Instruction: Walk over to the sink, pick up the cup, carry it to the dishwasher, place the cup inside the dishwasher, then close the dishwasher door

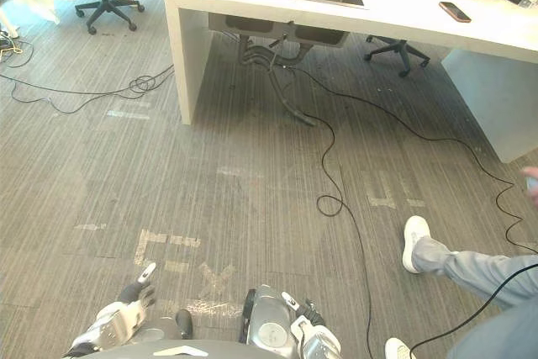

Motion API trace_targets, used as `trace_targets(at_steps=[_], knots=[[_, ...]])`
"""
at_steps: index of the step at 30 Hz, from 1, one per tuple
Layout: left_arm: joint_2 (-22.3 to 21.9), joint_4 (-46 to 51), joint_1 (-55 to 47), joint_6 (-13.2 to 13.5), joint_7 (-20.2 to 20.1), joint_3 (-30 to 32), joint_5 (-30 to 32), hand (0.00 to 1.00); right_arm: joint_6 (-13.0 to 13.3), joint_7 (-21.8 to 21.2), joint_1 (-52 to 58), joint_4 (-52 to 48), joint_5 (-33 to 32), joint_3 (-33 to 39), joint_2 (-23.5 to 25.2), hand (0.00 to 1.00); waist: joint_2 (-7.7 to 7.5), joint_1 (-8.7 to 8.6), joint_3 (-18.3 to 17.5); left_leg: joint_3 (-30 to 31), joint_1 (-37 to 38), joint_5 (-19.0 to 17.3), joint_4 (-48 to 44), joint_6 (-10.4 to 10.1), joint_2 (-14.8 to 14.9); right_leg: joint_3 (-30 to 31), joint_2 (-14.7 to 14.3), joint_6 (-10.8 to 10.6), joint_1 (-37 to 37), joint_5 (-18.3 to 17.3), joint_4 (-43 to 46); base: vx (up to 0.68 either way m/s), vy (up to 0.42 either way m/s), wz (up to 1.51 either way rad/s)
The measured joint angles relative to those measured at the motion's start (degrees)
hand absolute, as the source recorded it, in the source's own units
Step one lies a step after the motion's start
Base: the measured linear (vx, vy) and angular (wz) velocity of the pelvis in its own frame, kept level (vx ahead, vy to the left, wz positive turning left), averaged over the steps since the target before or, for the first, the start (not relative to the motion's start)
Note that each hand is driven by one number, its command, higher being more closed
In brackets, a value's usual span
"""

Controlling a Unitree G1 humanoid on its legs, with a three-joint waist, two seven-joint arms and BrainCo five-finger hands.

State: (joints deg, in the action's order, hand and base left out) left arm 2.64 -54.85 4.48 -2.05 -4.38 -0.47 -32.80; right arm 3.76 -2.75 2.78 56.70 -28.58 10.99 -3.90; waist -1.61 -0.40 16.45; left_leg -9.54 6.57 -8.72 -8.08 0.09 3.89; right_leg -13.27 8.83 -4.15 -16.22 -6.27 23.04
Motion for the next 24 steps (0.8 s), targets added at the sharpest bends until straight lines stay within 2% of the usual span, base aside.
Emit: trace_targets(at_steps=[2,3,4,5,6,7,8,9,11,12,13,14,15,16,17,18,19,20,21,22,23,24], knots=[[-1.61,2.07,1.56,-0.02,0.36,-0.77,-2.84,0.0,-0.18,-0.4,0.94,-1.26,0.01,0.5,0.3,0.0,-0.04,-0.25,0.06,0.22,-0.29,-3.47,-4.36,-1.57,1.2,0.95,-0.11,-0.38,0.36,3.64,-7.76,0.31,-0.293,0.0],[-2.36,3.71,1.82,0.0,0.45,-0.94,-4.54,0.0,-0.22,-0.54,1.91,-2.15,0.09,0.64,0.86,0.0,-0.56,-0.25,0.15,0.44,0.2,-6.6,-7.67,-2.97,1.59,2.21,0.1,-0.57,2.07,4.5,-10.91,0.39,-0.401,0.07],[-2.42,4.42,1.77,0.0,0.49,-0.95,-5.36,0.0,-0.3,-0.59,2.45,-2.33,0.39,1.09,1.31,0.0,-1.2,-0.27,0.05,0.62,0.78,-8.11,-9.05,-3.87,1.53,2.93,0.67,-0.77,3.56,4.09,-12.23,0.37,-0.411,0.15],[-2.99,5.07,2.3,0.1,0.74,-1.02,-5.8,0.0,-0.9,-0.87,2.62,-2.61,0.53,2.25,1.61,0.0,-0.8,-0.47,0.2,1.26,2.3,-10.3,-10.45,-5.6,2.85,1.95,0.41,0.11,4.02,9.2,-9.64,0.47,-0.471,0.36],[-3.54,6.96,2.16,0.17,1.28,-1.9,-5.78,0.0,-1.69,-0.94,3.16,-3.94,0.89,3.24,0.87,0.0,1.24,-1.04,-0.57,2.06,2.78,-11.1,-9.38,-6.79,4.6,1.47,-0.74,1.8,1.47,8.07,-3.62,0.39,-0.386,0.32],[-3.64,7.51,2.03,0.23,1.31,-1.95,-5.77,0.0,-1.79,-0.94,3.18,-3.99,0.88,3.51,0.79,0.0,1.57,-0.99,-0.74,2.05,2.97,-11.15,-8.75,-6.88,4.9,1.41,-0.96,2.5,0.89,7.43,-2.39,0.39,-0.316,0.25],[-4.05,9.03,1.35,0.51,1.64,-1.94,-5.76,0.0,-1.97,-0.96,3.14,-4.08,0.85,4.12,0.12,0.0,2.95,-0.8,-1.13,1.99,4.44,-10.83,-6.28,-6.28,6.01,0.47,-1.7,3.63,-0.48,4.03,0.92,0.25,-0.146,0.05],[-4.14,9.36,1.17,0.59,1.65,-1.93,-5.75,0.0,-2.22,-0.93,3.14,-4.05,0.91,4.67,0.0,0.0,3.12,-0.83,-1.23,2.12,4.94,-10.07,-6.54,-5.65,6.35,-0.12,-1.87,4.13,-0.84,2.54,2.17,0.43,-0.235,0.14],[-4.41,9.92,0.34,0.84,1.78,-1.97,-5.42,0.0,-3.64,-0.91,3.19,-3.69,1.55,7.19,0.5,0.0,3.66,-1.12,-1.88,1.59,2.84,-6.4,-16.8,-5.31,7.08,-1.81,-2.12,5.32,1.12,-1.86,3.98,0.44,-0.231,0.26],[-4.52,10.72,-0.12,0.85,1.77,-1.98,-5.31,0.0,-3.78,-0.91,3.22,-3.34,1.85,7.48,0.55,0.0,3.6,-1.35,-2.0,1.79,1.95,-4.82,-19.18,-5.58,7.52,-2.24,-2.15,5.35,2.14,-2.72,3.94,0.43,-0.241,0.34],[-4.67,13.76,-1.55,1.12,1.65,-2.3,-5.25,0.0,-3.66,-1.0,3.23,-2.16,2.0,7.51,0.36,0.0,3.61,-1.41,-2.53,2.76,-1.42,-0.62,-26.08,-7.74,8.52,-3.16,-2.32,5.02,3.99,-3.71,3.17,0.5,-0.243,0.31],[-4.59,16.74,-2.56,1.95,1.52,-3.47,-5.15,0.0,-3.58,-1.11,3.29,-1.49,2.09,7.19,-0.29,0.0,4.22,-1.01,-2.95,3.58,-6.74,6.22,-34.92,-9.69,10.34,-3.57,-3.25,5.67,6.42,-4.52,0.97,0.5,-0.203,0.22],[-4.46,18.57,-3.25,2.31,1.59,-4.07,-5.06,0.0,-3.6,-1.29,3.34,-1.46,2.25,6.88,-0.61,0.0,4.51,-0.73,-3.12,3.72,-9.63,10.03,-40.13,-9.23,11.52,-3.69,-3.79,5.98,7.9,-4.68,-0.62,0.41,-0.121,0.14],[-4.22,22.05,-4.1,2.56,1.73,-4.64,-4.49,0.0,-3.68,-2.17,2.7,-1.46,2.43,5.81,-1.42,0.0,4.86,-0.54,-2.94,3.39,-15.6,9.42,-50.55,-7.03,13.05,-3.92,-4.58,6.66,10.87,-4.98,-2.8,0.34,-0.046,0.13],[-3.87,24.17,-4.27,2.57,1.99,-4.84,-3.91,0.0,-3.76,-2.29,2.46,-1.41,2.01,5.83,-1.6,0.0,5.34,-0.46,-2.6,3.17,-18.88,7.24,-55.75,-5.67,12.97,-4.02,-4.83,7.08,14.06,-5.13,-4.53,0.44,-0.058,0.11],[-3.08,26.58,-4.56,2.54,2.58,-5.38,-3.52,0.0,-3.76,-2.66,2.45,-1.45,1.14,5.85,-1.68,0.0,4.51,0.18,-2.02,1.98,-21.6,4.35,-56.52,-4.46,11.8,-4.4,-4.74,6.9,18.24,-5.52,-6.86,0.44,-0.05,0.0],[-2.54,28.15,-4.84,2.55,2.81,-5.85,-3.5,0.0,-3.75,-3.09,2.37,-1.57,0.5,5.82,-1.76,0.0,4.5,0.7,-2.01,0.83,-22.49,3.04,-55.07,-4.05,11.12,-4.64,-4.44,6.64,19.92,-5.52,-7.66,0.48,-0.009,-0.25],[-1.4,31.97,-5.5,2.57,2.95,-6.94,-3.51,0.0,-3.6,-3.72,1.82,-1.97,-1.24,5.24,-2.0,0.0,4.35,1.69,-2.02,-2.44,-23.54,1.54,-48.94,-3.14,9.56,-3.91,-3.8,5.7,22.19,-5.8,-8.78,0.49,0.053,-0.43],[-0.79,37.58,-6.14,2.84,3.84,-7.93,-3.37,0.0,-3.59,-4.5,1.15,-3.41,-2.83,3.46,-2.57,0.0,4.32,2.33,-1.99,-6.9,-24.42,0.79,-36.57,-2.77,6.71,-3.08,-2.69,5.02,24.41,-6.09,-10.13,0.51,0.079,-0.38],[-0.8,38.63,-6.18,2.95,4.22,-8.16,-3.34,0.0,-3.61,-4.54,1.14,-3.95,-2.96,3.03,-2.63,0.0,4.32,2.36,-2.0,-7.5,-24.53,0.8,-33.9,-2.78,6.05,-3.04,-2.48,4.9,24.63,-6.15,-10.37,0.48,0.125,-0.29],[-0.97,42.39,-6.26,3.51,5.4,-8.81,-3.18,0.0,-3.53,-4.69,1.02,-5.69,-3.36,1.57,-2.76,0.0,4.28,2.68,-1.98,-8.36,-24.73,2.53,-22.55,-2.27,2.77,-2.94,-1.3,4.06,25.59,-6.63,-10.55,0.49,0.156,-0.16],[-1.05,45.51,-6.37,4.59,7.15,-9.35,-2.99,0.0,-3.49,-4.67,1.22,-6.88,-3.78,0.4,-2.77,0.0,4.27,2.94,-1.97,-8.01,-24.36,6.65,-12.33,-2.34,0.21,-2.61,-0.41,2.24,26.91,-7.82,-10.35,0.39,0.135,-0.2]])
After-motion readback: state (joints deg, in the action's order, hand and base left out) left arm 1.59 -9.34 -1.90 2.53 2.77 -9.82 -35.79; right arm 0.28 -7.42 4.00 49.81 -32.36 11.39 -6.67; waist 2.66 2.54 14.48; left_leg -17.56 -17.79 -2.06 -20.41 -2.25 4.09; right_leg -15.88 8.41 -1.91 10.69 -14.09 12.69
